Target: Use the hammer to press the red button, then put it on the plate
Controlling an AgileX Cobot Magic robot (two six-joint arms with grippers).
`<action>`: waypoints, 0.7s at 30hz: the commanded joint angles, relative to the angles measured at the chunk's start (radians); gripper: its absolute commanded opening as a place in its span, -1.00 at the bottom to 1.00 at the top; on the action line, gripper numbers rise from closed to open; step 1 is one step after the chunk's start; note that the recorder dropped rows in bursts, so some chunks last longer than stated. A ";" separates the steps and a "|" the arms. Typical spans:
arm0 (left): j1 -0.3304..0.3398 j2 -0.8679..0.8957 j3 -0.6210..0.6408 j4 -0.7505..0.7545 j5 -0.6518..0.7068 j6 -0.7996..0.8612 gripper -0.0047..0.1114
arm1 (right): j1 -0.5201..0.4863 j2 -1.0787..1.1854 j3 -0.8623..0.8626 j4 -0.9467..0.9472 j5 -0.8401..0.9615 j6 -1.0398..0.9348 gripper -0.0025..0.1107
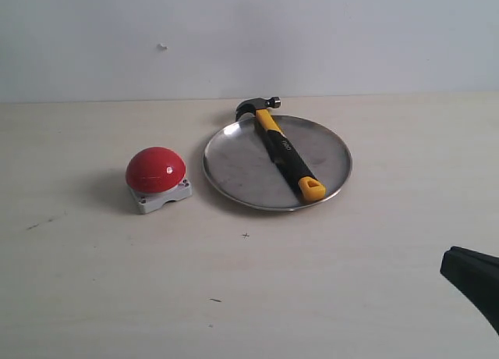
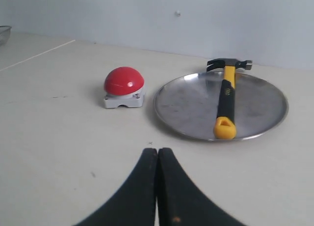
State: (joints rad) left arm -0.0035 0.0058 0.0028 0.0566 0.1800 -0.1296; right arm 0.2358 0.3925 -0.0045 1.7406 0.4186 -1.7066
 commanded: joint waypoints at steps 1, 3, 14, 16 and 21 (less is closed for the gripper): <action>0.003 -0.006 -0.003 -0.009 -0.014 -0.002 -0.92 | -0.027 -0.156 0.005 -0.074 -0.092 -0.020 -0.96; 0.003 -0.006 -0.003 -0.009 -0.014 -0.002 -0.92 | -0.034 -0.238 0.005 -0.103 -0.138 -0.001 -0.96; 0.003 -0.006 -0.003 -0.009 -0.005 -0.002 -0.92 | -0.055 -0.393 0.005 -0.124 -0.336 0.062 -0.96; 0.003 -0.006 -0.003 -0.009 -0.002 -0.002 -0.92 | -0.055 -0.393 0.005 -0.124 -0.340 0.062 -0.96; 0.003 -0.006 -0.003 -0.009 -0.002 -0.002 -0.92 | -0.055 -0.393 0.005 -0.121 -0.339 0.062 -0.96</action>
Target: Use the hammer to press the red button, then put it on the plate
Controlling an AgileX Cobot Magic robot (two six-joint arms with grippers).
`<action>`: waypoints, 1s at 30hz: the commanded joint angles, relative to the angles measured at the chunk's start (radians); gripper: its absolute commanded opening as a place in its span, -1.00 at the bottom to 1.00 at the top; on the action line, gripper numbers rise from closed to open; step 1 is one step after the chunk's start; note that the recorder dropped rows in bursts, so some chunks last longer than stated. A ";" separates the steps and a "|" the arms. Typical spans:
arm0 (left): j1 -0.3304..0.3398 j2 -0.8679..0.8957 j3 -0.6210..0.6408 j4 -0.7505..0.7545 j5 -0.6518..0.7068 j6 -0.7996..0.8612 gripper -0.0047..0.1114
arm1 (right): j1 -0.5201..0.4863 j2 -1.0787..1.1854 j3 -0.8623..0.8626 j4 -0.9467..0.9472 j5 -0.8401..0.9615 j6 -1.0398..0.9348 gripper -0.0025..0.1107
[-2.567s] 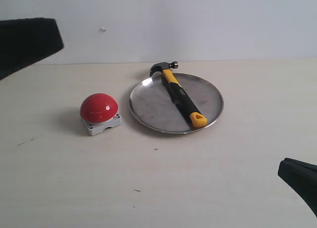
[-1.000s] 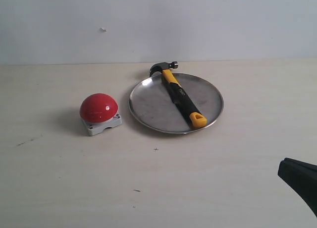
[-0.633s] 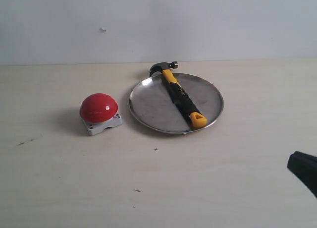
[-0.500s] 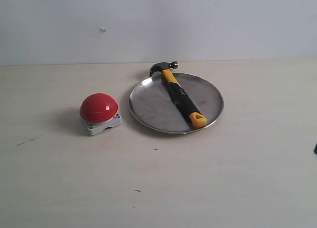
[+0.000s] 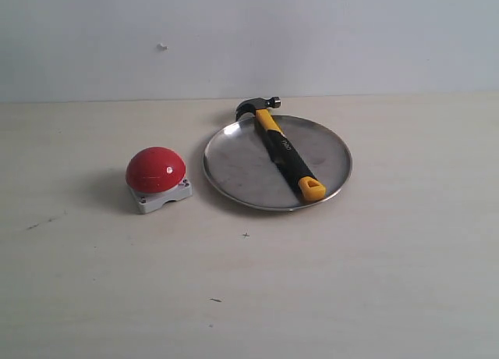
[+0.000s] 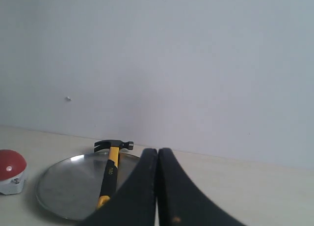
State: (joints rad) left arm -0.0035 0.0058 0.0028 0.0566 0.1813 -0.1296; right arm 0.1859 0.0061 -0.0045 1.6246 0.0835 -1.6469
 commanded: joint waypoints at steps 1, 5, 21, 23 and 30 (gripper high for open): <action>0.003 -0.006 -0.003 -0.009 -0.003 -0.002 -0.92 | -0.005 -0.006 0.005 -0.005 -0.004 0.002 -0.96; 0.003 -0.006 -0.003 -0.009 -0.003 -0.002 -0.92 | -0.005 -0.006 0.005 -0.005 -0.009 0.000 -0.96; 0.003 -0.006 -0.003 -0.009 -0.003 -0.002 -0.92 | -0.005 -0.006 0.005 -1.601 0.108 1.545 -0.96; 0.003 -0.006 -0.003 -0.009 -0.003 -0.002 -0.92 | -0.005 -0.006 0.005 -1.585 0.108 1.545 -0.96; 0.003 -0.006 -0.003 -0.009 -0.003 -0.002 -0.92 | -0.005 -0.006 0.005 -1.579 0.108 1.545 -0.96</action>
